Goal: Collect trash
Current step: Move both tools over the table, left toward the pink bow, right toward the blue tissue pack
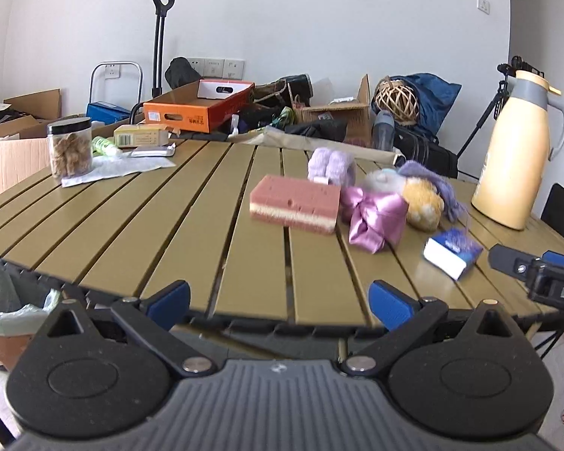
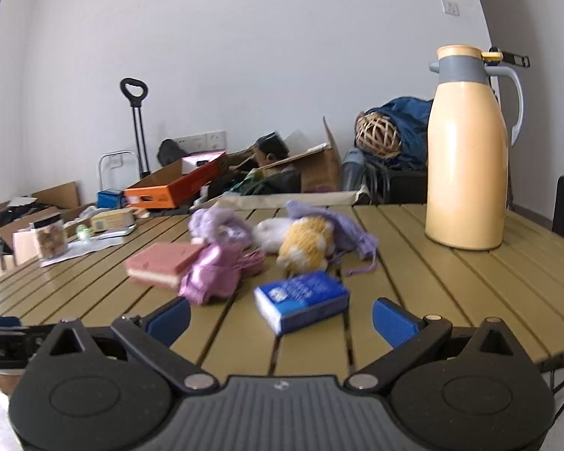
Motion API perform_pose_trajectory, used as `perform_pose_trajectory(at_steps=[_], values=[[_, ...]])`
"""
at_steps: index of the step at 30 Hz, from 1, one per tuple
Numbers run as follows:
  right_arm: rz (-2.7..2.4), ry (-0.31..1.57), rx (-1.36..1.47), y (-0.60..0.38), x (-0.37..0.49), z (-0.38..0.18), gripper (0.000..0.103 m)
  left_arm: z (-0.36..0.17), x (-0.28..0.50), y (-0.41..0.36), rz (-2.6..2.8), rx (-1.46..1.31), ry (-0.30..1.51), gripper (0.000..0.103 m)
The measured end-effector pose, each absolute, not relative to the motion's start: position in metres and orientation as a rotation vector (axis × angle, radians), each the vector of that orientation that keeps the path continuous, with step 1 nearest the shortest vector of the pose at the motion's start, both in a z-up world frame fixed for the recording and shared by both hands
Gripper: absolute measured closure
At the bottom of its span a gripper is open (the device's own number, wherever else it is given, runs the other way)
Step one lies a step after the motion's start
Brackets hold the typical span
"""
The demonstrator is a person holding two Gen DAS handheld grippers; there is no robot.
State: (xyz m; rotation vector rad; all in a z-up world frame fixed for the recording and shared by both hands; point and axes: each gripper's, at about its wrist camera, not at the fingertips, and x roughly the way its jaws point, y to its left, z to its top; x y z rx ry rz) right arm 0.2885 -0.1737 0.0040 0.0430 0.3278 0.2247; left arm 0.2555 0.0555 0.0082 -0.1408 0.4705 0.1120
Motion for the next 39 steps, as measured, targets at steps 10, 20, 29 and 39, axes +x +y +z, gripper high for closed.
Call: perform_pose_trajectory(at_steps=[10,20,29,39], values=[[0.179,0.390,-0.013,-0.155,0.349,-0.013,0.000,0.021,0.302,0.058,0.112,-0.137,0.462,0.000],[0.179,0.471,-0.031,-0.142,0.388,-0.030,0.000,0.015,0.344,0.053,0.053,-0.166,0.508,0.000],[0.197,0.483,-0.029,-0.129,0.389,-0.028,0.006,0.011,0.351,0.046,0.044,-0.170,0.520,0.000],[0.211,0.475,-0.026,-0.125,0.383,-0.025,0.016,0.009,0.356,0.043,0.042,-0.171,0.534,0.000]])
